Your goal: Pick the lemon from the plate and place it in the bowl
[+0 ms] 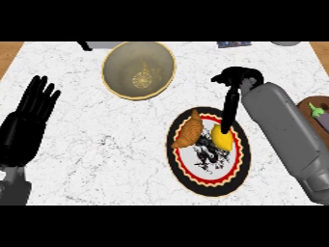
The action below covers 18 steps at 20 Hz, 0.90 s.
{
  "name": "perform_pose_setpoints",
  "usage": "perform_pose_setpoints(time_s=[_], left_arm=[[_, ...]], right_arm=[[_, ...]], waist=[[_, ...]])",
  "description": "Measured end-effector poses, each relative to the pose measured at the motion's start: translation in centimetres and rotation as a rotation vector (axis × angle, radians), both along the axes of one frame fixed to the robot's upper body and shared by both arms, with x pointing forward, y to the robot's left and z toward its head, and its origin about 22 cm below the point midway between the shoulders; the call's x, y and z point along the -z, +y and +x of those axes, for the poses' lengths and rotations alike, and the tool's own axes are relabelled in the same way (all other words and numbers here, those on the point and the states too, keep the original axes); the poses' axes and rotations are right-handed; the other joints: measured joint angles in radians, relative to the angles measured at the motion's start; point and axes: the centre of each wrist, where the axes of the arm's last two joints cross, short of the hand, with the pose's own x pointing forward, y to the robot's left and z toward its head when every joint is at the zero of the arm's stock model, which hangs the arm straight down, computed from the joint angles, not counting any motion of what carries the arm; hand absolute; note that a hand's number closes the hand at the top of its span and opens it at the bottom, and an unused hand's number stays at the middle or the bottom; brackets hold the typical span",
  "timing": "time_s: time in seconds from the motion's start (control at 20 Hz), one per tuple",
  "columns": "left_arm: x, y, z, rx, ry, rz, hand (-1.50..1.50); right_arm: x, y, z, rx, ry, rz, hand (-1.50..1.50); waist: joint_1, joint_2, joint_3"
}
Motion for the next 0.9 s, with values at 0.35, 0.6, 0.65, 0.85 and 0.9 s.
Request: perform_pose_setpoints(time_s=[0.35, 0.6, 0.65, 0.85, 0.9], left_arm=[[-0.7, 0.2, -0.6, -0.009, 0.002, -0.007, 0.00], [-1.0, 0.6, -0.1, -0.012, -0.007, 0.001, 0.00], [-0.6, 0.7, -0.1, -0.010, -0.009, 0.003, 0.00], [-0.5, 0.5, -0.2, -0.004, -0.007, -0.002, 0.00], [-0.4, 0.6, 0.0, -0.002, -0.006, 0.000, 0.00]], right_arm=[[1.2, -0.6, -1.6, 0.014, -0.006, 0.004, -1.50], [2.6, -1.2, -3.7, 0.004, -0.076, -0.033, -1.50], [3.0, -1.0, -3.9, 0.003, -0.083, -0.037, -1.50], [4.4, -1.3, -5.6, -0.003, -0.106, -0.051, -1.50], [4.9, -1.6, -5.6, -0.003, -0.112, -0.054, -1.50]], waist=[[-0.006, -0.001, 0.000], [-0.007, 0.000, 0.000], [-0.006, 0.000, 0.001], [-0.006, 0.000, 0.001], [-0.005, 0.001, 0.001]])
